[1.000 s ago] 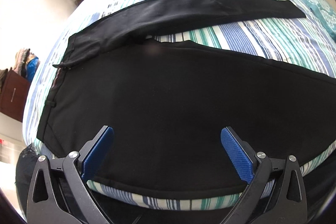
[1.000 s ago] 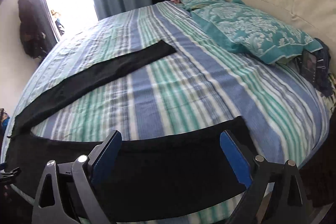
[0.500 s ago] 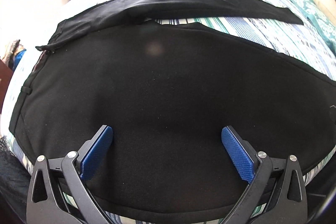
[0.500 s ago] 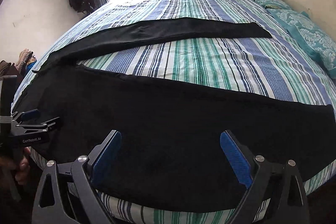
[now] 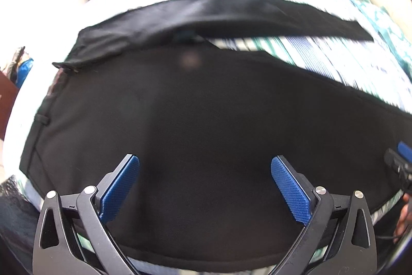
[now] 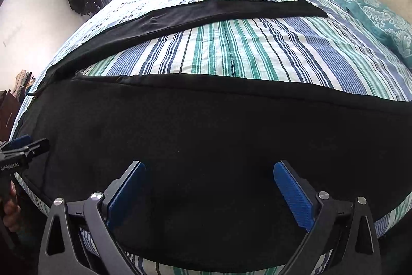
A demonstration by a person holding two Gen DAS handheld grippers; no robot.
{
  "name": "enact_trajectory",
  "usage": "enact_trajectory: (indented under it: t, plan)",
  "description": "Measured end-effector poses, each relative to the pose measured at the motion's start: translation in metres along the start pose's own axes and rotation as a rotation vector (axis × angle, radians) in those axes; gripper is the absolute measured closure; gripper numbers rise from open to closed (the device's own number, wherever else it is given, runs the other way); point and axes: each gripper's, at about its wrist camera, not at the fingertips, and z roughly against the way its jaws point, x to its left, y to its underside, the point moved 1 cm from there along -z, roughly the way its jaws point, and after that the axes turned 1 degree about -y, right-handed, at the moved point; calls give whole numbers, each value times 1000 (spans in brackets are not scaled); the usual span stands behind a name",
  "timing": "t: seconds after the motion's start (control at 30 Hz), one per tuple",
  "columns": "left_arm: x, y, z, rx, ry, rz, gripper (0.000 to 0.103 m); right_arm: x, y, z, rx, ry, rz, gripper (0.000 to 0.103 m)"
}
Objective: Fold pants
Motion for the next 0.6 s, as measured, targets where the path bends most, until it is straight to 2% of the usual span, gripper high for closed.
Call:
enact_trajectory:
  t: [0.1, 0.2, 0.23, 0.33, 0.4, 0.5, 0.6]
  plan:
    - [46, -26, -8, 6, -23, 107, 1, 0, 0, 0, -3, -7, -5, 1]
    - [92, -52, -25, 6, 11, 186, 1, 0, 0, -1, -2, -8, -2, 0]
    - [106, -57, -34, 16, 0, 208, 1, 0, 1, -2, -1, -5, 1, 0]
    - [147, -57, -66, 100, -142, 260, 0, 5, 2, -4, 1, 24, 28, 0]
    - [168, -54, -62, 79, -134, 310, 0, 7, 3, -5, 2, 43, 45, 0]
    - [187, -48, -45, 61, -243, 352, 1, 7, 4, -5, 0, 46, 46, 0]
    - [187, -44, -30, 39, -161, 367, 1, 8, 5, -6, -3, 57, 60, 0]
